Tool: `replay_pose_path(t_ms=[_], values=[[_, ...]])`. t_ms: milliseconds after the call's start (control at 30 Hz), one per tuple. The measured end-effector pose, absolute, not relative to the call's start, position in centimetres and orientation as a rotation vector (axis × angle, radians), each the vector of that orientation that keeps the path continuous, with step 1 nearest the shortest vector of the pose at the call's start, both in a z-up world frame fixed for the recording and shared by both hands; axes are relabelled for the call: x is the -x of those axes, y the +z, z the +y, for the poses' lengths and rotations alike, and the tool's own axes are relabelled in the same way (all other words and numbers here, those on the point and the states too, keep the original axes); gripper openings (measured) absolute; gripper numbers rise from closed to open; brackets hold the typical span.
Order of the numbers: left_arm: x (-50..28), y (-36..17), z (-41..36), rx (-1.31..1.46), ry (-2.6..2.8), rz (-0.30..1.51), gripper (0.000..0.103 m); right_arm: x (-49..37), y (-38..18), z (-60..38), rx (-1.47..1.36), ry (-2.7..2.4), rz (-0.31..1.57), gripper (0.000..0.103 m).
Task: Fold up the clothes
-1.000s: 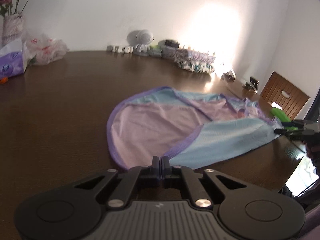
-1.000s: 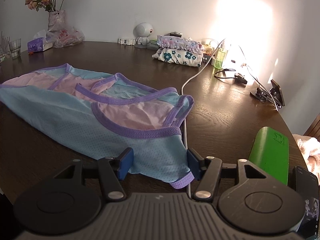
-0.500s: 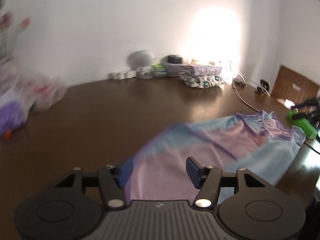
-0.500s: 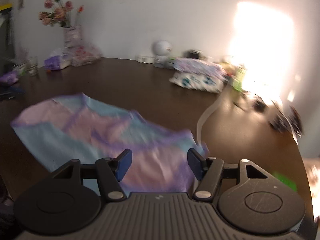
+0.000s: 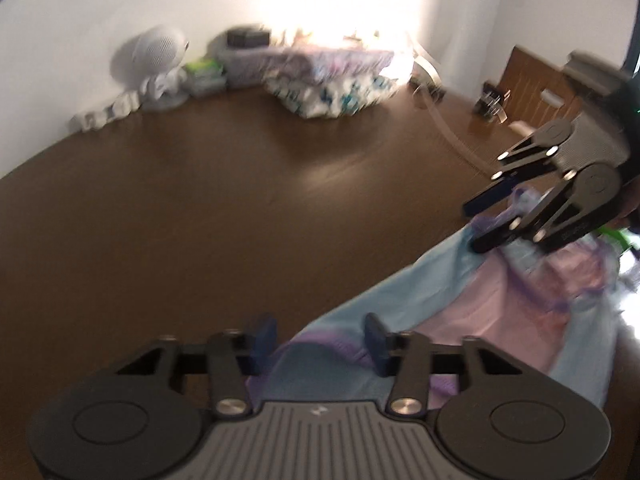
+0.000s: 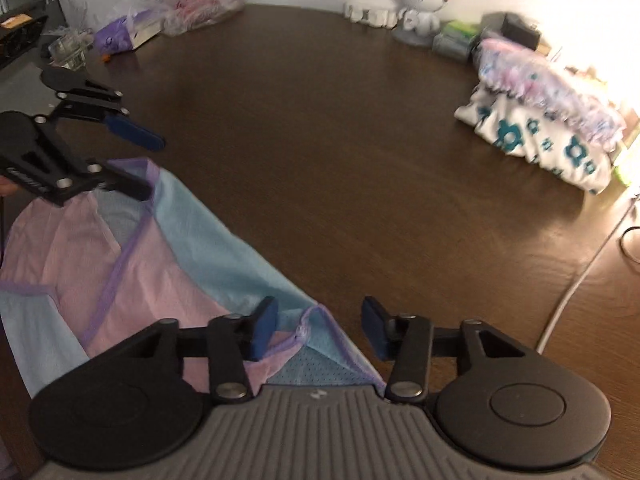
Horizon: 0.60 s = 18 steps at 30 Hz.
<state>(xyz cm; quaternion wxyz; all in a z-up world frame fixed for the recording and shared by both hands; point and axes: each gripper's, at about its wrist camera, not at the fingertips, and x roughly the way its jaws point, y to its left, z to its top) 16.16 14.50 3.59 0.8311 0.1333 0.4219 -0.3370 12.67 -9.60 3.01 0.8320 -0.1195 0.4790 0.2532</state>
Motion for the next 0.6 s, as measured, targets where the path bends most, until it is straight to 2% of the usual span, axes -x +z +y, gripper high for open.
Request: replay_pose_path(t_ms=[33, 67, 100, 133, 167, 200, 233, 367, 600], values=[[-16.0, 3.3, 14.7, -0.292, -0.711, 0.881, 0.03, -12.6, 3.0, -9.6, 0.259, 0.541, 1.007, 0.039], [-16.1, 3.2, 15.0, -0.286, -0.709, 0.878, 0.03, -12.5, 3.0, -9.6, 0.265, 0.544, 0.998, 0.035], [-16.3, 3.2, 15.3, -0.267, -0.701, 0.878, 0.029, -12.3, 3.0, -9.5, 0.277, 0.553, 0.993, 0.022], [-16.4, 3.3, 15.9, -0.247, -0.69, 0.878, 0.029, -12.2, 3.0, -9.3, 0.29, 0.563, 0.989, 0.014], [-16.3, 3.2, 16.2, -0.228, -0.688, 0.875, 0.021, -12.0, 3.1, -9.2, 0.303, 0.573, 0.984, 0.007], [-16.3, 3.2, 16.3, -0.222, -0.691, 0.874, 0.008, -11.6, 3.1, -8.8, 0.332, 0.576, 0.972, 0.006], [-16.0, 3.2, 16.3, -0.224, -0.695, 0.869, 0.005, -11.2, 3.1, -8.4, 0.367, 0.574, 0.954, 0.005], [-14.1, 4.6, 15.8, -0.279, -0.724, 0.813, 0.003, -9.8, 3.8, -8.2, 0.418, 0.593, 0.891, 0.005], [-9.7, 8.8, 15.2, -0.367, -0.741, 0.691, 0.002, -5.9, 8.4, -9.2, 0.432, 0.623, 0.71, 0.005]])
